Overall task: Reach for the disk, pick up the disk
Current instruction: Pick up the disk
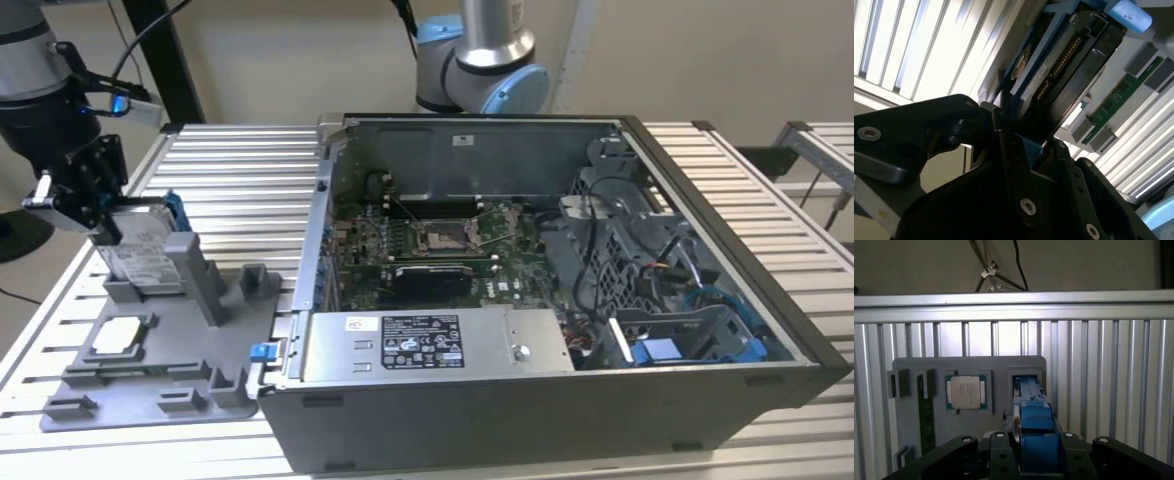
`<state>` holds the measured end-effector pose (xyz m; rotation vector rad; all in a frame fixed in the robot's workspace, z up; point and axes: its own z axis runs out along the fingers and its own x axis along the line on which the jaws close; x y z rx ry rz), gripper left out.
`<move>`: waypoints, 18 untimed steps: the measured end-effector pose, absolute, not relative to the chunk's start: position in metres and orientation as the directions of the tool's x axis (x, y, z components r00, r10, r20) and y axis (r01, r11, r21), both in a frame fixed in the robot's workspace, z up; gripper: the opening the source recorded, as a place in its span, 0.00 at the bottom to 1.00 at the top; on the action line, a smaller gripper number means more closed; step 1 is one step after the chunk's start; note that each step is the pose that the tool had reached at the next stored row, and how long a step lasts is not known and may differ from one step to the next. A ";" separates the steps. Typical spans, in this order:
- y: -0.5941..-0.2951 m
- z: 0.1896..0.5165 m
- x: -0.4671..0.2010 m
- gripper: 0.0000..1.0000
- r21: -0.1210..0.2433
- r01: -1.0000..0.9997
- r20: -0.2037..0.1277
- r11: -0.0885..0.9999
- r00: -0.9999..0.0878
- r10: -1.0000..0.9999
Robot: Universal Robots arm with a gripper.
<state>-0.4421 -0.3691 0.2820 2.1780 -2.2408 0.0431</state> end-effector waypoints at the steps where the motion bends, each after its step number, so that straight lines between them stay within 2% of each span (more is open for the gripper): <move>1: -0.369 0.283 -0.442 0.00 -0.008 -1.000 0.031 0.028 -0.028 -0.999; 18: -0.369 0.304 -0.442 0.00 -0.006 -1.000 0.031 0.028 -0.028 -0.999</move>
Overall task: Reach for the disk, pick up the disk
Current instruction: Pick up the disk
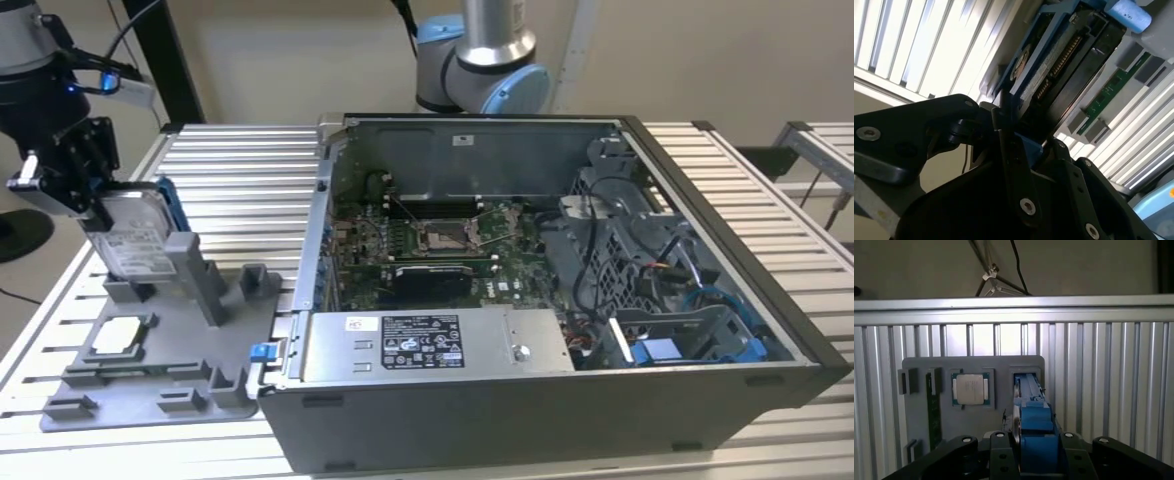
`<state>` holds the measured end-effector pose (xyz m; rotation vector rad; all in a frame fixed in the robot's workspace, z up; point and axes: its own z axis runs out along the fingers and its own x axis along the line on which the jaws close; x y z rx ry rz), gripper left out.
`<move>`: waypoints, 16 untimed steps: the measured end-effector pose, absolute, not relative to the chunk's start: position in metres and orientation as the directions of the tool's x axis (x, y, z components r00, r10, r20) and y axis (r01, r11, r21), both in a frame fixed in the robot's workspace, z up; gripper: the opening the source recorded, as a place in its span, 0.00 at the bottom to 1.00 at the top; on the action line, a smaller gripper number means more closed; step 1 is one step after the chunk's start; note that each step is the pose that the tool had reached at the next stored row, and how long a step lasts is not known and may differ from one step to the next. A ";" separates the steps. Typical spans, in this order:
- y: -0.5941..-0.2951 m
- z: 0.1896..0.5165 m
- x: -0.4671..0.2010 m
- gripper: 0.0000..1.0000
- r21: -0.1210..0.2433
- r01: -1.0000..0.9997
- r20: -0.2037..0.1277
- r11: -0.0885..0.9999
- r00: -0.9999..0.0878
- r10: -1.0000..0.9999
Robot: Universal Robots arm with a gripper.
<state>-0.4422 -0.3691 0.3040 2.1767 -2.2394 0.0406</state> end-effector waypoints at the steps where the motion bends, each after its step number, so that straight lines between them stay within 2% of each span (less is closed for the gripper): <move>1: -0.369 0.305 -0.442 0.00 -0.006 -1.000 0.031 0.028 -0.028 -0.999; 16: -0.369 0.328 -0.442 0.00 -0.005 -1.000 0.031 0.028 -0.028 -0.999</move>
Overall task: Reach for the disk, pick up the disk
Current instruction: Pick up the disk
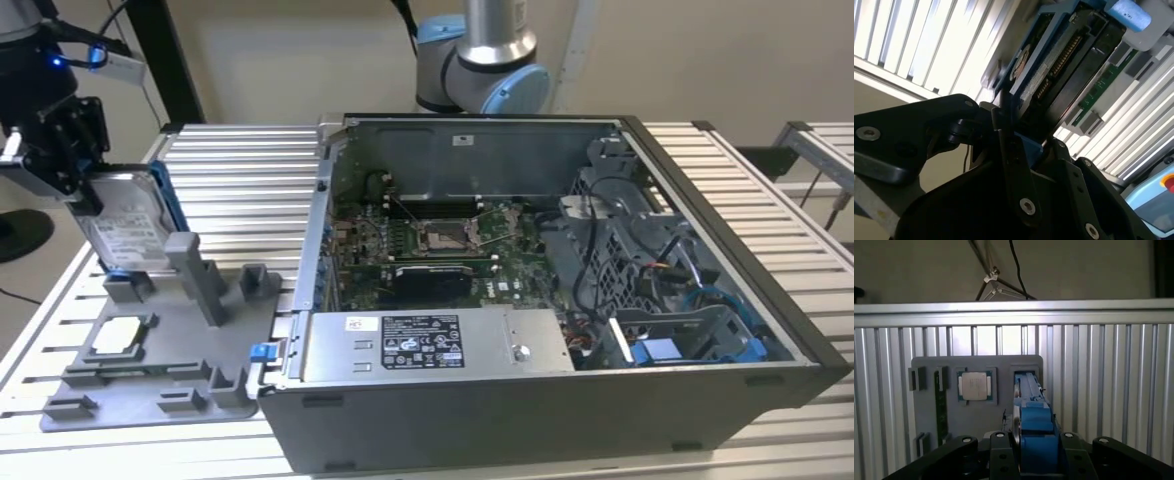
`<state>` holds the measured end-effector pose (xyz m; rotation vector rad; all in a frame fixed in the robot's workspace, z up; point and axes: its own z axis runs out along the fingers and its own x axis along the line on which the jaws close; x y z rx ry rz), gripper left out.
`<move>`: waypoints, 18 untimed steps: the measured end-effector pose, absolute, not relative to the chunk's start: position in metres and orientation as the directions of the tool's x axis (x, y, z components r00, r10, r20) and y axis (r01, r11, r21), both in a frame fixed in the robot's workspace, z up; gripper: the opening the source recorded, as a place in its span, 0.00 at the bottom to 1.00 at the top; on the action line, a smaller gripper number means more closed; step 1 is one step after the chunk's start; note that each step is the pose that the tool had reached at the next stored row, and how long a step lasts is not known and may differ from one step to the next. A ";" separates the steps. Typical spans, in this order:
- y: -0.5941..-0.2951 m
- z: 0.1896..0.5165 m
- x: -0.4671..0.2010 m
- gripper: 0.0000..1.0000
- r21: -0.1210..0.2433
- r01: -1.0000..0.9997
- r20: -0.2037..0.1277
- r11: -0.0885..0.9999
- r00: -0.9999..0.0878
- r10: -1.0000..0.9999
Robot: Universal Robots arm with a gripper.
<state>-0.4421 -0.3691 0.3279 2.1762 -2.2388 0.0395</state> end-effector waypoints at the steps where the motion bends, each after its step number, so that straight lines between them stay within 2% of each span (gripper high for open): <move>1: -0.369 0.329 -0.442 0.00 -0.005 -1.000 0.031 0.028 -0.028 -0.999; 18: -0.369 0.352 -0.442 0.00 -0.005 -1.000 0.031 0.028 -0.028 -0.999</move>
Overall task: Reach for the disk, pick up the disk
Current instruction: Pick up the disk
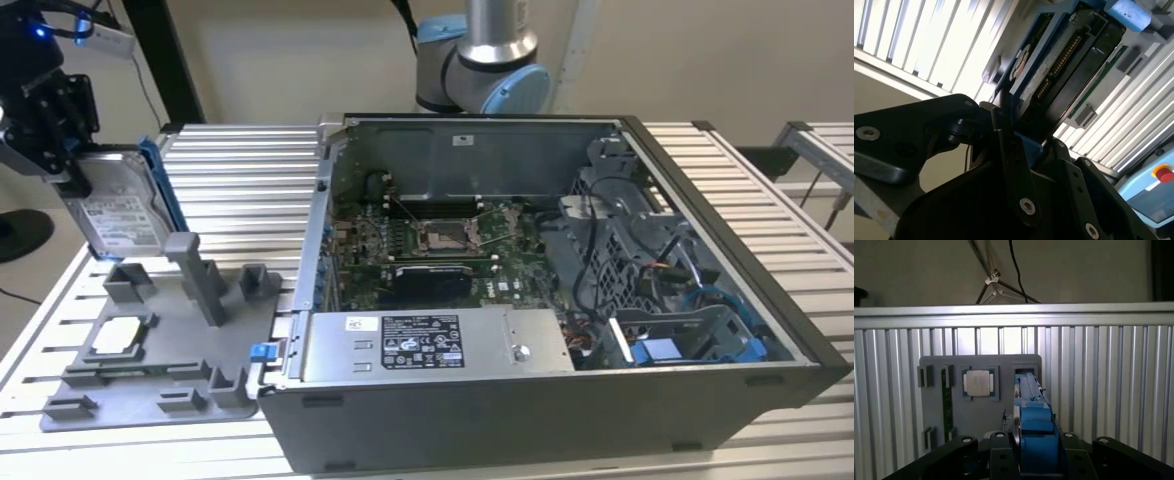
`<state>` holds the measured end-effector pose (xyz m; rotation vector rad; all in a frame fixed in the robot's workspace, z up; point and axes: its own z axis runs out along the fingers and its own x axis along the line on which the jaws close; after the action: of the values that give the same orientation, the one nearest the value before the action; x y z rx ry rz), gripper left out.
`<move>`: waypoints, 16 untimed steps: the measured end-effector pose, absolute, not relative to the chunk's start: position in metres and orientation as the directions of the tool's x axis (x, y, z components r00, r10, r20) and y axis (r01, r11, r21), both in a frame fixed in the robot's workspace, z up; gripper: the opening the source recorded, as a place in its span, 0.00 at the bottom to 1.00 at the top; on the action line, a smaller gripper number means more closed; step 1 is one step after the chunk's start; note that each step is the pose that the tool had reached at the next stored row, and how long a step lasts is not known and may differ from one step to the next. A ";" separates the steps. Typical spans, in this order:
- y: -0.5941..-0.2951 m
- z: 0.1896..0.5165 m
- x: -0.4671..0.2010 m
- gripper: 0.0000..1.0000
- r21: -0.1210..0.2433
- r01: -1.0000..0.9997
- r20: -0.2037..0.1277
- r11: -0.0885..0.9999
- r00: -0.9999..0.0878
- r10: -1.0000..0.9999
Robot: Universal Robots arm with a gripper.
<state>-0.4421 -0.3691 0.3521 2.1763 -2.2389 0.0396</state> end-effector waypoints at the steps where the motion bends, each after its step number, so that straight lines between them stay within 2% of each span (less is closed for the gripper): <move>1: -0.369 0.354 -0.442 0.00 -0.005 -1.000 0.031 0.028 -0.028 -0.999; 16: -0.369 0.374 -0.442 0.00 -0.005 -1.000 0.031 0.028 -0.028 -0.999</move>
<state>-0.4421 -0.3691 0.3744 2.1763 -2.2389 0.0395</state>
